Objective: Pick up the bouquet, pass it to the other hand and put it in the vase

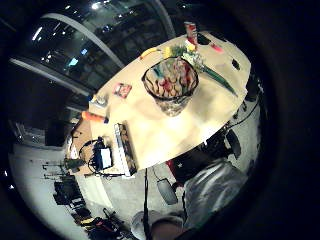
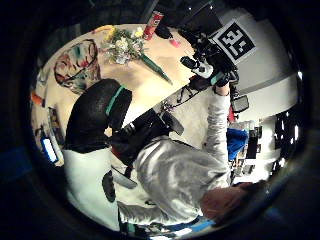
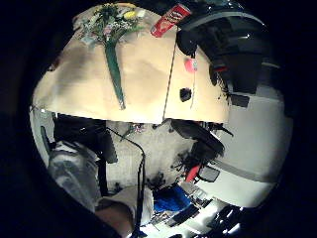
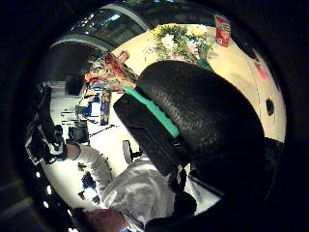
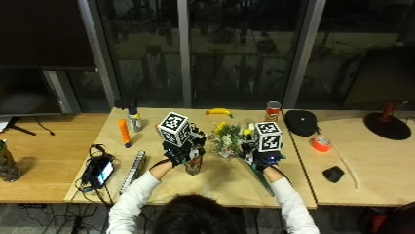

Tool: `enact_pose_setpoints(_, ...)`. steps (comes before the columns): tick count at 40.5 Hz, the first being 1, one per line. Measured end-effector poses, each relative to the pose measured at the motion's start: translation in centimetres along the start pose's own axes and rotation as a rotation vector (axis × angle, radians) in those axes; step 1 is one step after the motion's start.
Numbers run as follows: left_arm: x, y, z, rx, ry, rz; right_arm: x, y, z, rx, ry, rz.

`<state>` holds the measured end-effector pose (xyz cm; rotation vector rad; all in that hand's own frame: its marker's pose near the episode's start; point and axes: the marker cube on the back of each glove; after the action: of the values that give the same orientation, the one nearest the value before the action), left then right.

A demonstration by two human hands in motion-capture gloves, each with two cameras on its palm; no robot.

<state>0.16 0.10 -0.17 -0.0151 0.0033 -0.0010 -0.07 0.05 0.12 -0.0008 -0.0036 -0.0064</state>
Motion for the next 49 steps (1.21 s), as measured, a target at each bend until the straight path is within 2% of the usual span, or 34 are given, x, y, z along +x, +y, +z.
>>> enact_pose_setpoints(9, 0.0, 0.8, 0.1, -0.066, -0.029, -0.012, -0.3, 0.4, 1.0, 0.005, -0.012, -0.035)
enact_pose_setpoints(16, -0.6, 1.1, 0.0, -0.065, -0.031, -0.004, -0.6, 0.9, 0.9, 0.013, -0.017, -0.057)
enact_pose_setpoints(30, -0.3, 0.9, 2.4, -0.036, 0.115, 0.017, -0.9, 0.7, 0.3, 0.005, -0.005, -0.027)
enact_pose_setpoints(42, 0.1, 1.0, 3.0, -0.046, 0.11, 0.03, 2.3, -2.0, -0.2, -0.025, -0.024, 0.126)
enact_pose_setpoints(49, 0.3, 1.0, 3.3, -0.068, 0.135, 0.045, 6.1, -5.5, 2.9, -0.097, -0.147, 0.302)
